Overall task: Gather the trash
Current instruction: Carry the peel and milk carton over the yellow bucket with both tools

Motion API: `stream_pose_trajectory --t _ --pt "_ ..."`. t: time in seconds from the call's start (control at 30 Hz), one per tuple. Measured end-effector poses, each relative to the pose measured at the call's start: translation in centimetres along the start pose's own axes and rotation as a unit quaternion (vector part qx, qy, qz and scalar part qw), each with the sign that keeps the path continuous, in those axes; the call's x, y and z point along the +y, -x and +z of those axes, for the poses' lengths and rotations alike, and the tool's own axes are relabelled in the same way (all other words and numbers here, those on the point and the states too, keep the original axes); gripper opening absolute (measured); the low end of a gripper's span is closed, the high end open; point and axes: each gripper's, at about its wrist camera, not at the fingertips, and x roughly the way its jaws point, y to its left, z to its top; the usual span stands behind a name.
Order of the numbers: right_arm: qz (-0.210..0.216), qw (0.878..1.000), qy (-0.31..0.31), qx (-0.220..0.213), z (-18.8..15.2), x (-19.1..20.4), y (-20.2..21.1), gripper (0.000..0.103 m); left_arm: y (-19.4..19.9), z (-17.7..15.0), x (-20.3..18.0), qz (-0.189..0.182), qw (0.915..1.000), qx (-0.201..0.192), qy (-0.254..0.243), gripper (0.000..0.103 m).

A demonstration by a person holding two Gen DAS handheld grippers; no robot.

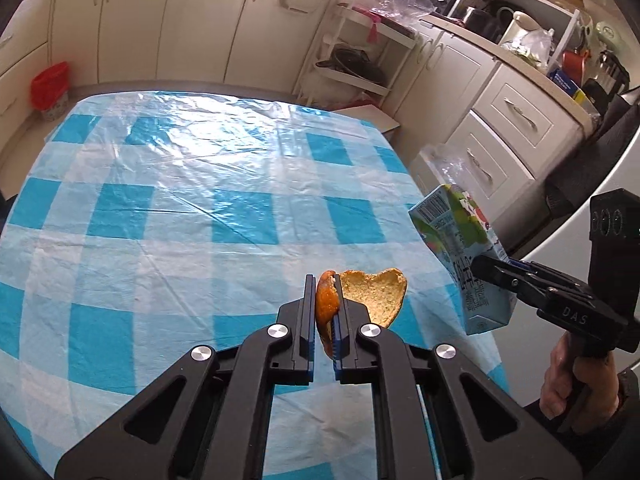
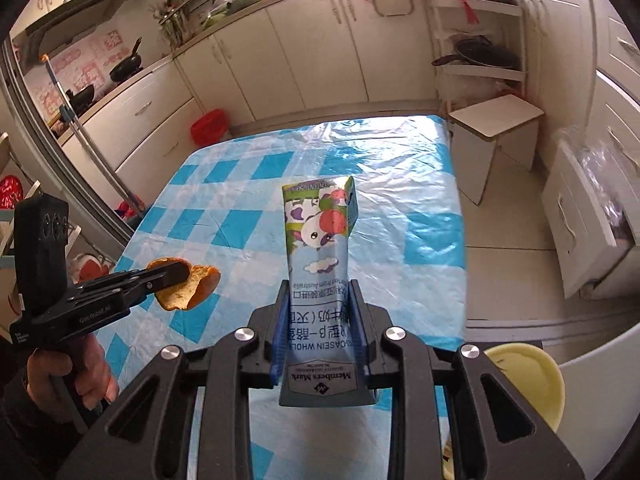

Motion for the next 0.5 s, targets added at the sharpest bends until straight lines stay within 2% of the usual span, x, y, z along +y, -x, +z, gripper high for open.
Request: stream_pose_trajectory --t 0.27,0.5 --pt "-0.059 0.996 -0.067 -0.023 -3.2 -5.6 3.7 0.028 -1.4 -1.4 -9.0 -0.047 0.9976 0.013 -0.05 0.006" --pt "-0.109 0.985 -0.137 0.006 -6.3 -11.7 4.1 0.028 -4.6 -3.0 -16.8 -0.077 0.9922 0.041 -0.088 0.006"
